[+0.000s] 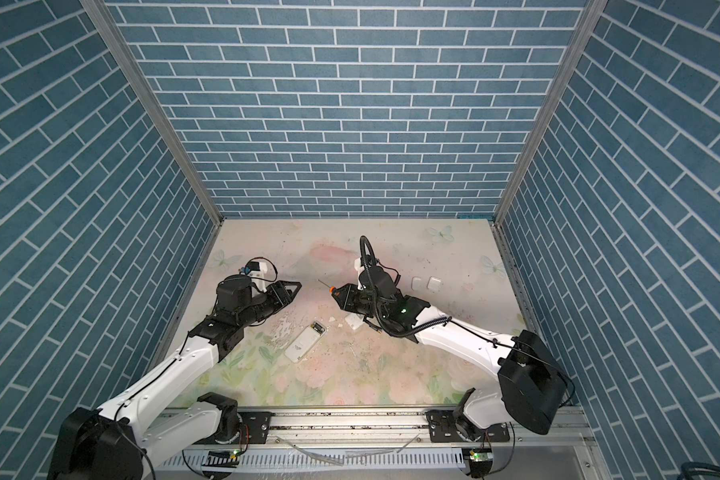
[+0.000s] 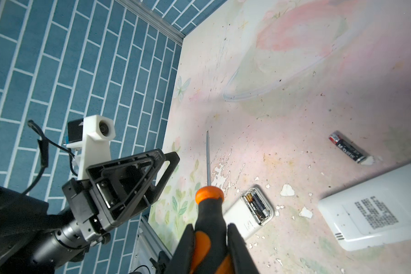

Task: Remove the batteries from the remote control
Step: 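Move the right gripper over the remote while the left gripper lowers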

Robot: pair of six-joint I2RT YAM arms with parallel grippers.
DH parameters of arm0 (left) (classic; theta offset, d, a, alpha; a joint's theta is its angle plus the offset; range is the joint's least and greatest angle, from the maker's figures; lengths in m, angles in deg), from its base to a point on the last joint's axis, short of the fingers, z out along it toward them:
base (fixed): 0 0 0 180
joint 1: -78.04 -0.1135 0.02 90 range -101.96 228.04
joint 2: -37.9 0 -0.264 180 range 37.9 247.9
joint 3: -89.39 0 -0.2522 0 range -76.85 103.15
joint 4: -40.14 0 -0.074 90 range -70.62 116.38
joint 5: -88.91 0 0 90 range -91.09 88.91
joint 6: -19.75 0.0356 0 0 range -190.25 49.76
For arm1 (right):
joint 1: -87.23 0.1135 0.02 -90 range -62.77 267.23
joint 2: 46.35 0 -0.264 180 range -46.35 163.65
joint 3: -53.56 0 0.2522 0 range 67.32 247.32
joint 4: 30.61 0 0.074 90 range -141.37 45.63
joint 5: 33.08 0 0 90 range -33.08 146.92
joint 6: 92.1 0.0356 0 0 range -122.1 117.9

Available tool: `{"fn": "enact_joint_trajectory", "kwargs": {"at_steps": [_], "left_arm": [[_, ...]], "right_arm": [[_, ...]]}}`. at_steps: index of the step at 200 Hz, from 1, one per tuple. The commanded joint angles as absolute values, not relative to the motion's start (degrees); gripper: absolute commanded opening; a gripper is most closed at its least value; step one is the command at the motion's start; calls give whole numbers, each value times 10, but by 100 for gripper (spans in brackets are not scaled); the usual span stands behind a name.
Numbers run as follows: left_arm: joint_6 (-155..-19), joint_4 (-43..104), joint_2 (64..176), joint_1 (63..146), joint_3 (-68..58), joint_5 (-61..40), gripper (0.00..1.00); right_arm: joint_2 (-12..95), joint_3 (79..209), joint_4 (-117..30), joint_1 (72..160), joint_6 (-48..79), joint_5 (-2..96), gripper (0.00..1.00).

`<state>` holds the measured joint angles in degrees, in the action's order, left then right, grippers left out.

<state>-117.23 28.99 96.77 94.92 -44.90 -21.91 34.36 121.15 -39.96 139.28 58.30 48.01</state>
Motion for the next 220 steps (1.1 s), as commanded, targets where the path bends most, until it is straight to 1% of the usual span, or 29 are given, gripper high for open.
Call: {"fn": "enact_joint_trajectory", "kwargs": {"at_steps": [1,10,19,27,37,52,83,146,171,196,220], "left_arm": [[-1118,216,965,947,-442,-226,58],[-1107,198,966,948,-447,-223,60],[-1093,174,969,948,-449,-218,65],[-1081,148,970,949,-449,-212,74],[-1071,129,967,950,-453,-208,82],[-1065,105,953,956,-459,-196,87],[-1039,36,939,996,-443,-139,87],[-983,-27,980,1093,-417,-48,87],[-967,-29,991,1122,-411,-32,88],[-958,-33,1029,1155,-400,-18,88],[-948,-34,1063,1170,-393,-10,88]], "right_arm": [[345,1197,-410,1389,657,459,0],[340,1197,-425,1389,663,459,0],[332,1195,-441,1389,667,460,0],[323,1193,-455,1389,666,467,0],[310,1187,-465,1388,665,473,0],[295,1180,-473,1385,668,476,0],[269,1172,-492,1379,688,475,0],[225,1137,-488,1357,748,461,0],[214,1128,-487,1350,762,458,0],[212,1125,-488,1345,763,457,0],[214,1120,-483,1342,762,456,0]]}}
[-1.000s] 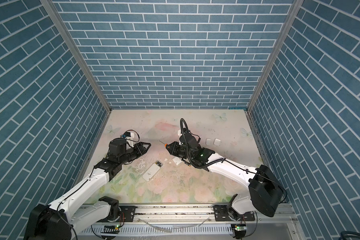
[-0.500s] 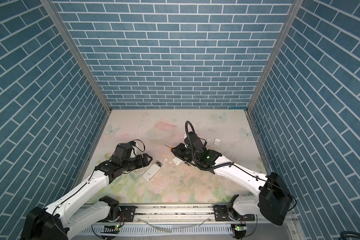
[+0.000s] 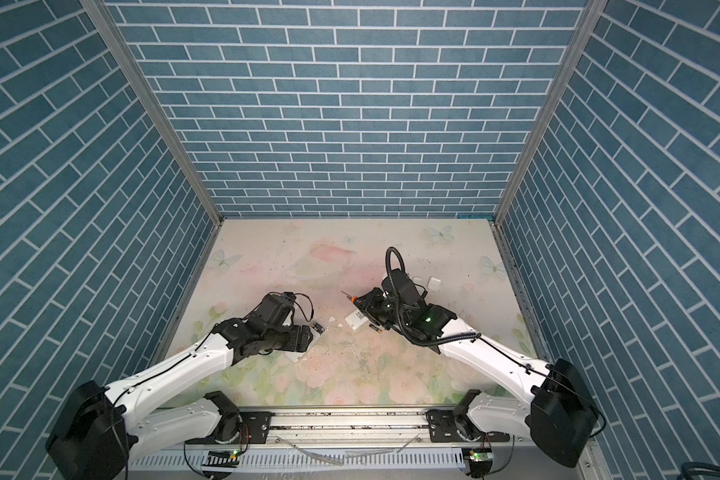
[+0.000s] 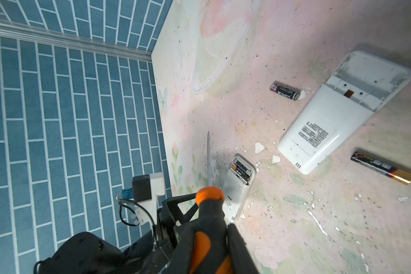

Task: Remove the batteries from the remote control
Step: 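Move the right gripper over the remote while the left gripper lowers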

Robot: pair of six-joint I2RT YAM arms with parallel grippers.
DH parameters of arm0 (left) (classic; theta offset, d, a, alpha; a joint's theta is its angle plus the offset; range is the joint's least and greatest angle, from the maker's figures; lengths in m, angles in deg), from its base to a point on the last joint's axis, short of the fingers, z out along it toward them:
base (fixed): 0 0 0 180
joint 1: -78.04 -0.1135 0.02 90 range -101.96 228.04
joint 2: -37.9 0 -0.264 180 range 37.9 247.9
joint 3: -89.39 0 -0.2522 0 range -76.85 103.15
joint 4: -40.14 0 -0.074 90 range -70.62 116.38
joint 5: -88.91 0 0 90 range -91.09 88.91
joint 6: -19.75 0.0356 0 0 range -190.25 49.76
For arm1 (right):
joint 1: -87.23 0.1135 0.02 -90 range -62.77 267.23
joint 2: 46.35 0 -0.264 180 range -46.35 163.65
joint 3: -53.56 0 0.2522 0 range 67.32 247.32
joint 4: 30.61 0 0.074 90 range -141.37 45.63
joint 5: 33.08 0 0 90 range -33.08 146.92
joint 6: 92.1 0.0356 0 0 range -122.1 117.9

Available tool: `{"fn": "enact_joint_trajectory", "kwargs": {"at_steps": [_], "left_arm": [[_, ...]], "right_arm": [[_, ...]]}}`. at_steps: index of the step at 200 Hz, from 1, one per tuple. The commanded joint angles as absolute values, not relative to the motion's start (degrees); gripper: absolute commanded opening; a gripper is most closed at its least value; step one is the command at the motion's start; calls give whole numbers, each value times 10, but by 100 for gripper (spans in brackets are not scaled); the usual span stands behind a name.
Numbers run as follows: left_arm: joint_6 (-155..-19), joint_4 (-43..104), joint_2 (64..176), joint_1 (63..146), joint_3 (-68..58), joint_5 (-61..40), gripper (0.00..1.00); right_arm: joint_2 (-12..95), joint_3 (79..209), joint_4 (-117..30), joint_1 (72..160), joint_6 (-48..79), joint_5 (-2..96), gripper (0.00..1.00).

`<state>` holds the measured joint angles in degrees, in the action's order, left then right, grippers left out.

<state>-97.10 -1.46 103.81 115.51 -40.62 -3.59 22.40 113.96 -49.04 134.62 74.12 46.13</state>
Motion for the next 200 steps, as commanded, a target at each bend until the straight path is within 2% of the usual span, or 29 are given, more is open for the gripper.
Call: {"fn": "enact_joint_trajectory", "kwargs": {"at_steps": [1,102,200], "left_arm": [[-948,-34,1063,1170,-393,-9,88],[-923,-19,1132,1176,-403,-17,87],[-914,-17,1168,1187,-406,-15,73]], "right_arm": [[215,1120,-483,1342,761,456,0],[226,1129,-486,1340,744,459,0],[244,1128,-483,1340,734,467,0]]}}
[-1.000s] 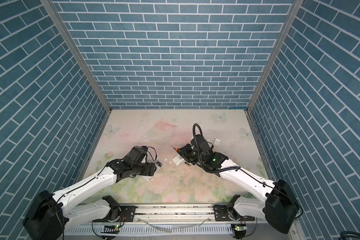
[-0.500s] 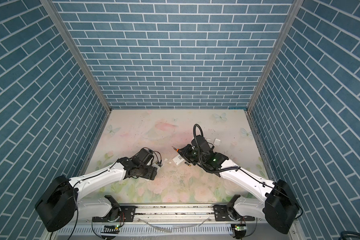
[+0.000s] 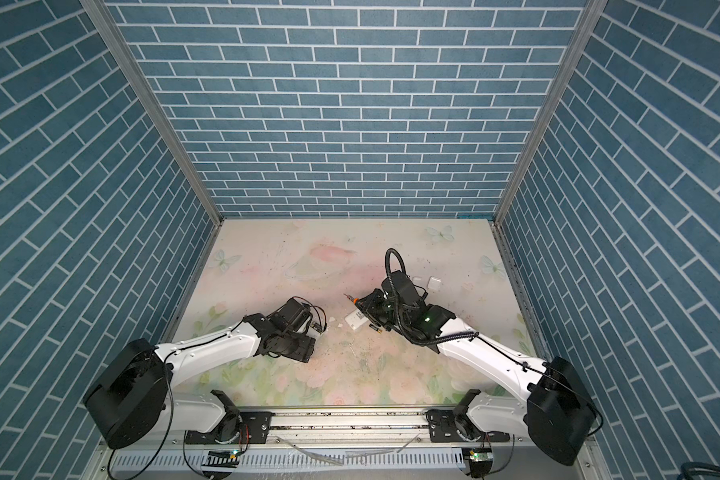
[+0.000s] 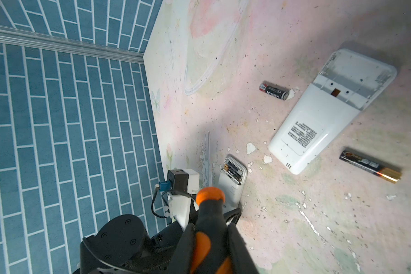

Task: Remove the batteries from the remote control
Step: 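Move the right gripper over the remote while the left gripper lowers, then insert the screwdriver tip beside the silver-ended battery with the right gripper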

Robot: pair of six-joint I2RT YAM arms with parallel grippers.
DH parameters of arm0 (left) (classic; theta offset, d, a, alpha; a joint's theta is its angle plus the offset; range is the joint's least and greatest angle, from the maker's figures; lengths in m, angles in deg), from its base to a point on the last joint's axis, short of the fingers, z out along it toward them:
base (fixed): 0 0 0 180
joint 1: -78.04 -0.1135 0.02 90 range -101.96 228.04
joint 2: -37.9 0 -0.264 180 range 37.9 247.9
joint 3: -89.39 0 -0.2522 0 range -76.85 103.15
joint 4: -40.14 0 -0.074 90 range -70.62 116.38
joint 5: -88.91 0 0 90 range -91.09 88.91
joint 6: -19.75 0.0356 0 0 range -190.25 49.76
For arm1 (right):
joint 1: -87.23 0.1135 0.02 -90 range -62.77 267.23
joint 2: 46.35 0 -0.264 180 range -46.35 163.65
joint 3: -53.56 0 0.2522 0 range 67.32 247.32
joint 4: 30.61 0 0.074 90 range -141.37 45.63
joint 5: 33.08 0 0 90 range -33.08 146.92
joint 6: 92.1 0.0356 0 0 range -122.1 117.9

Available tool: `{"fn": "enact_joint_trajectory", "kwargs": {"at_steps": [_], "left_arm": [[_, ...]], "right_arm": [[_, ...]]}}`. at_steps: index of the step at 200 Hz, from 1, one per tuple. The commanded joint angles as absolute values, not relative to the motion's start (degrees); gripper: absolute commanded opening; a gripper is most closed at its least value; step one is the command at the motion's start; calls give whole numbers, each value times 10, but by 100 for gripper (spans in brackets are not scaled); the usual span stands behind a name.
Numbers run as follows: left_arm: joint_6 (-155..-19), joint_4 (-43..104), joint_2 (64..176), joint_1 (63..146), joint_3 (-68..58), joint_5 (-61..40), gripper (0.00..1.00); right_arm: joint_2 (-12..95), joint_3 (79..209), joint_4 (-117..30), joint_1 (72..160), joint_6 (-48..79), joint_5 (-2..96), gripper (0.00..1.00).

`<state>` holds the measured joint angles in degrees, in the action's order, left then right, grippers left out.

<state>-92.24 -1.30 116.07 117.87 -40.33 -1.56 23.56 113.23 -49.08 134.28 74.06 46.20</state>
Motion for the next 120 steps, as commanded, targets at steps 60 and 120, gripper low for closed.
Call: {"fn": "enact_joint_trajectory", "kwargs": {"at_steps": [60,120], "left_arm": [[-907,-17,1192,1213,-395,-5,64],[-896,2,1205,1249,-389,-16,57]], "right_arm": [[254,1123,-490,1340,729,456,0],[238,1125,-531,1340,721,458,0]]}}
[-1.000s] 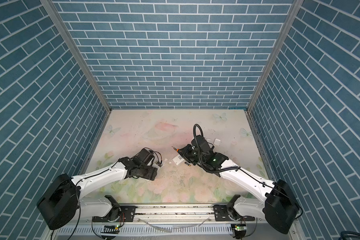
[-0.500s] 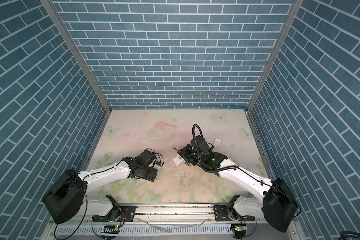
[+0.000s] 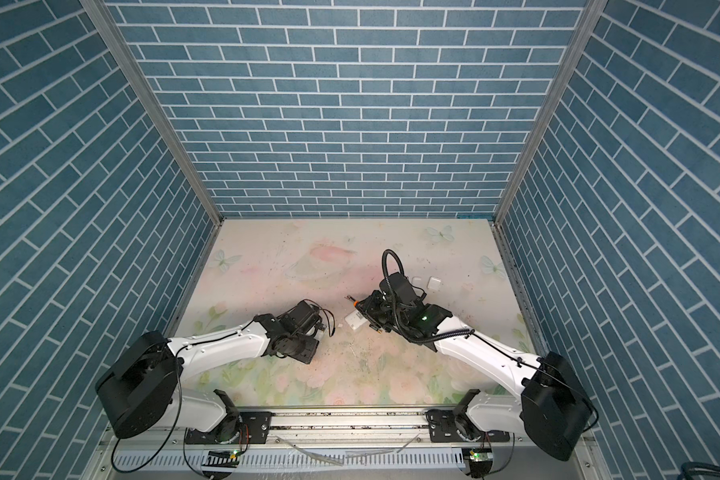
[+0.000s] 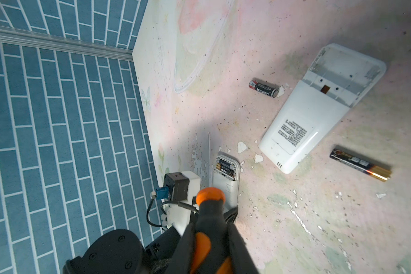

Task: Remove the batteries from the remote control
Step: 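Insert the screwdriver tip beside the silver-ended battery with the right gripper, then pry under the battery with the screwdriver tip using the right gripper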

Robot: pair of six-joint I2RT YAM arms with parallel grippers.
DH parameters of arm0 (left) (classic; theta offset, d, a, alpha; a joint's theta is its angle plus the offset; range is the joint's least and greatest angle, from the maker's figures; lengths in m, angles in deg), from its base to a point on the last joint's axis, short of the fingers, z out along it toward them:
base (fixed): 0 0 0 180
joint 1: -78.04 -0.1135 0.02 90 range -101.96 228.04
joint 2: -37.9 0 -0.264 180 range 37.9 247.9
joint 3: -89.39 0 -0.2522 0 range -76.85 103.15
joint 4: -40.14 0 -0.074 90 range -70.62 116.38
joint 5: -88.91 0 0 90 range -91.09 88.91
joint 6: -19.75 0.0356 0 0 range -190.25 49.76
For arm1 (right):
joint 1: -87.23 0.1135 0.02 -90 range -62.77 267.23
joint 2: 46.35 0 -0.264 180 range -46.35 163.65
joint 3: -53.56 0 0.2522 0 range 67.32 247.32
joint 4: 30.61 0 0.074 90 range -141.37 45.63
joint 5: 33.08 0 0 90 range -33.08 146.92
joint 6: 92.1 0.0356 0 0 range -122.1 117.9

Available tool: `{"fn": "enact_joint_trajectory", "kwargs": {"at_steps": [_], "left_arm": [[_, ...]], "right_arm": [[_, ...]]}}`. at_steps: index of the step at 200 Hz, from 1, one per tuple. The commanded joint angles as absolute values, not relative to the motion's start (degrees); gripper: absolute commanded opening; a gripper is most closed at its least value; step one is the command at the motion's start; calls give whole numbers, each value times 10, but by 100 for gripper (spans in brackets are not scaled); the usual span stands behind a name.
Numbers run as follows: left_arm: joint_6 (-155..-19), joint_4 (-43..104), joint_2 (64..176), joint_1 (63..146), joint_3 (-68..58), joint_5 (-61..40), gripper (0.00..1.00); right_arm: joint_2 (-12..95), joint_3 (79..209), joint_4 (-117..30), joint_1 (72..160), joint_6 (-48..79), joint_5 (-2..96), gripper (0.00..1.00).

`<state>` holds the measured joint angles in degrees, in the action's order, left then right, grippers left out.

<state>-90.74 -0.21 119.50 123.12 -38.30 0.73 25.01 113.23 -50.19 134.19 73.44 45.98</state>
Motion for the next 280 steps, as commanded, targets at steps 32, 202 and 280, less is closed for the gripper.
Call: {"fn": "enact_joint_trajectory", "kwargs": {"at_steps": [32,202,280], "left_arm": [[-890,9,1201,1254,-391,-21,55],[-887,9,1210,1258,-388,-21,54],[-888,9,1214,1258,-387,-21,53]], "right_arm": [[226,1119,-558,1341,722,465,0],[326,1091,-441,1425,814,473,0],[316,1074,-439,1436,834,485,0]]}}
